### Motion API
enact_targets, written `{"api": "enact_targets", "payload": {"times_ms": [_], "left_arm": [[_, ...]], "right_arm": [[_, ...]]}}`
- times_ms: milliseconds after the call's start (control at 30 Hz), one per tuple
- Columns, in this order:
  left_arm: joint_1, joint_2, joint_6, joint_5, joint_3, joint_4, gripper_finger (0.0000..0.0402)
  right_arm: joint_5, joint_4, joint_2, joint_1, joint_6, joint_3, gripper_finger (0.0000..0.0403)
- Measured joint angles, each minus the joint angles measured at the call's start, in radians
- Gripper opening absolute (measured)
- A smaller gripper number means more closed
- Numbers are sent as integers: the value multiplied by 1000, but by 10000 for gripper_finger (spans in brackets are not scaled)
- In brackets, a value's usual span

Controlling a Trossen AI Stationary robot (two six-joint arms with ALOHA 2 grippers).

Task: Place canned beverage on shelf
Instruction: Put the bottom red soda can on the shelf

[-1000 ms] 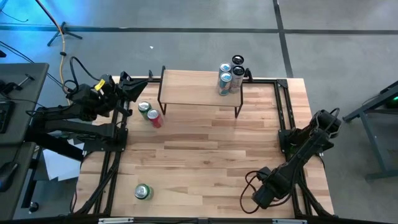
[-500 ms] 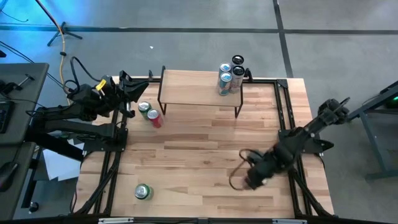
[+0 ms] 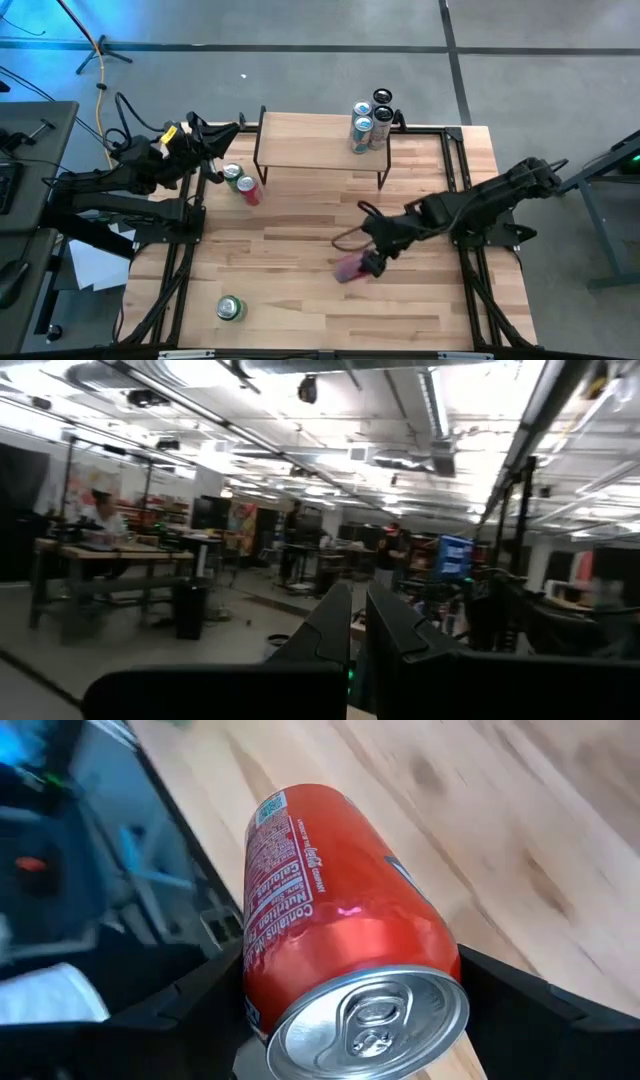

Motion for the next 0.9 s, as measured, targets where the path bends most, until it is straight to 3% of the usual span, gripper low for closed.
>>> {"api": "enact_targets", "payload": {"times_ms": [333, 533, 900], "left_arm": [[0, 3, 9, -7, 0, -1, 1], [0, 7, 10, -7, 0, -10, 1], [0, 17, 26, -56, 0, -23, 1]], "right_arm": [[-123, 321, 0, -123, -206, 4, 293], [-126, 232, 1, -159, -314, 108, 293], [19, 87, 0, -180, -440, 262, 293]]}}
